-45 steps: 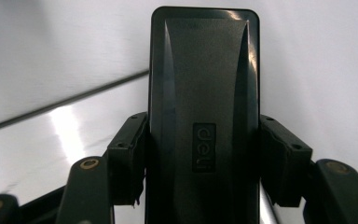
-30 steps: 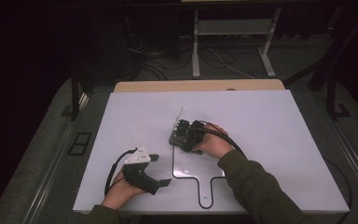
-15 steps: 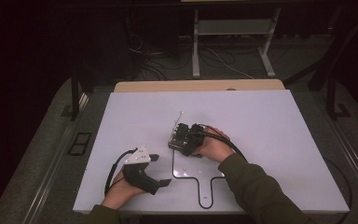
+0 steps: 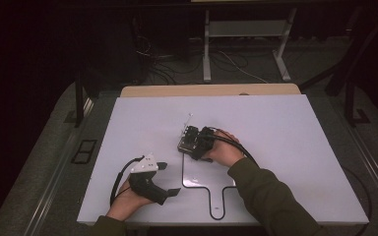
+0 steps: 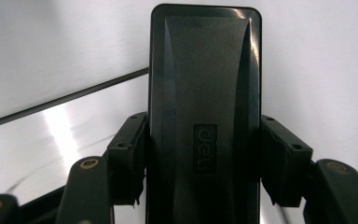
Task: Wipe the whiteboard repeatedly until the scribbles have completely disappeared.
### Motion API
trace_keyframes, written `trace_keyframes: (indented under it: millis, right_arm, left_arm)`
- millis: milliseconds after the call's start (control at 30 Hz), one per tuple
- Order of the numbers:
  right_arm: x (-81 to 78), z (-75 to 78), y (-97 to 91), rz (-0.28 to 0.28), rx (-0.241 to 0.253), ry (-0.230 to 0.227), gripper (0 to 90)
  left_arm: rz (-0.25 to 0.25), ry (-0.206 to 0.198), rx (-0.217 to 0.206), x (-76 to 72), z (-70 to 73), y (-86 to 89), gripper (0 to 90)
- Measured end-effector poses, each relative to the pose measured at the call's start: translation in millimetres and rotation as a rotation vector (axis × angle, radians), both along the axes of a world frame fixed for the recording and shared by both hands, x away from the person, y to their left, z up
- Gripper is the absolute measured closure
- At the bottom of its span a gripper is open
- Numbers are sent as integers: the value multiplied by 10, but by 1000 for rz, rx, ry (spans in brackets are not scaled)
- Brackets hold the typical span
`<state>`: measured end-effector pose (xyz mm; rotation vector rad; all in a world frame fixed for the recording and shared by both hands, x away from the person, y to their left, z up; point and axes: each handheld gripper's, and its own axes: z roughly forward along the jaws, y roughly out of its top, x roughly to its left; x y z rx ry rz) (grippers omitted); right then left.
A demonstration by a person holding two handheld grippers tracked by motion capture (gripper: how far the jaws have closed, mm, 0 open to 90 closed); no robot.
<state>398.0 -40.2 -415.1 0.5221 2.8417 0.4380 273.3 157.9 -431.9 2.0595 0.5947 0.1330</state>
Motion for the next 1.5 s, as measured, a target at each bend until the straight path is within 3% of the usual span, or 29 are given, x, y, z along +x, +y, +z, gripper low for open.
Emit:
trace_keyframes:
  millis: [300, 567, 667, 1267, 1500]
  right_arm:
    - [-336, 7, -27, 92, 19, 37, 384]
    - [-58, -2, -61, 17, 34, 40, 384]
    - [-44, -6, -66, 14, 37, 38, 384]
    - [-702, 4, -43, 176, 34, 64, 385]
    - [-531, 1, -72, 125, 40, 57, 384]
  left_arm:
    - [-2, 7, 0, -3, -4, -16, 0]
    - [0, 1, 0, 1, -2, -4, 0]
    - [0, 2, 1, 5, -1, 6, 0]
    - [3, 2, -2, -2, 0, -11, 0]
    - [5, 7, -4, -4, -1, -7, 0]
